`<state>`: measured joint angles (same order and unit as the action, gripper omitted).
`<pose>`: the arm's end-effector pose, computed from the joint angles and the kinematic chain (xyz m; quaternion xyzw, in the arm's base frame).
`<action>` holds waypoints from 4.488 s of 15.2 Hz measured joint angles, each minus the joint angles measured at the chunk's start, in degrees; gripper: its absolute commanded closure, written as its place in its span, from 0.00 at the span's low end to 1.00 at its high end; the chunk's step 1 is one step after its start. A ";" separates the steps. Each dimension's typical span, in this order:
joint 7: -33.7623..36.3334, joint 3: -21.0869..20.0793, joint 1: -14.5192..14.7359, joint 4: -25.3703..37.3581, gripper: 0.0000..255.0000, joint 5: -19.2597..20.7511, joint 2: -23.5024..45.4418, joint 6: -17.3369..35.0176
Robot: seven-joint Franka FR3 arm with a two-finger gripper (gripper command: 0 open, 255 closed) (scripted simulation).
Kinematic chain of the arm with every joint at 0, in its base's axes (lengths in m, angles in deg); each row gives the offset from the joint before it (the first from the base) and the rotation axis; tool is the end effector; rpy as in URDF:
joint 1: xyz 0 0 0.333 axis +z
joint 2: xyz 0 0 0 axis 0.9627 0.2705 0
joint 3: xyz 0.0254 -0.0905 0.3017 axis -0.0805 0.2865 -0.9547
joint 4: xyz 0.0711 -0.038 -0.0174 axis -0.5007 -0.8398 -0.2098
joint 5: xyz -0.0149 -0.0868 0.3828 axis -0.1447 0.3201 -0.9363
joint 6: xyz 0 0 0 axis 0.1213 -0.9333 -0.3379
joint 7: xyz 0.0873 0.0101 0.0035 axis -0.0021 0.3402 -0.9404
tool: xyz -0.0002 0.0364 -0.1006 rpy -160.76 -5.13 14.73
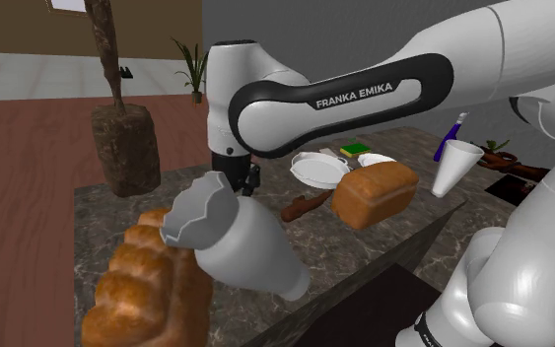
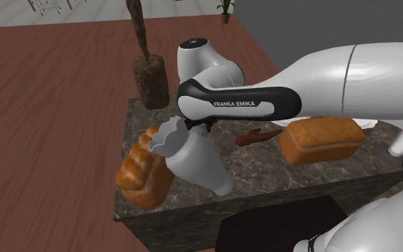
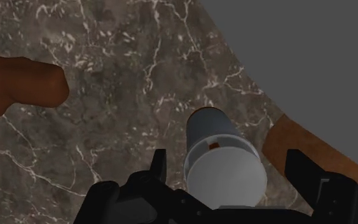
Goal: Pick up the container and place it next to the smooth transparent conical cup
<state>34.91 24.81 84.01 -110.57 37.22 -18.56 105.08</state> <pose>0.4754 0.2728 0.4645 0.9996 0.0291 -0.0017 0.0031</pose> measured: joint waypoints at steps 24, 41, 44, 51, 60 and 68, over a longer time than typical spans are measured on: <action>0.03 0.01 -0.01 -0.26 1.00 0.14 0.36 0.56; -0.55 0.27 -0.22 10.93 1.00 -0.39 -1.21 -12.07; -0.50 0.26 -0.21 13.46 1.00 -0.37 -1.16 -14.55; -0.31 0.20 -0.17 19.79 1.00 -0.08 -0.34 -20.11; 0.24 -0.09 0.09 29.12 1.00 0.59 1.64 -27.59; 1.09 -0.60 0.75 39.45 1.00 1.79 4.94 -34.83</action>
<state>36.00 24.21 84.75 -71.13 39.01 -13.61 70.26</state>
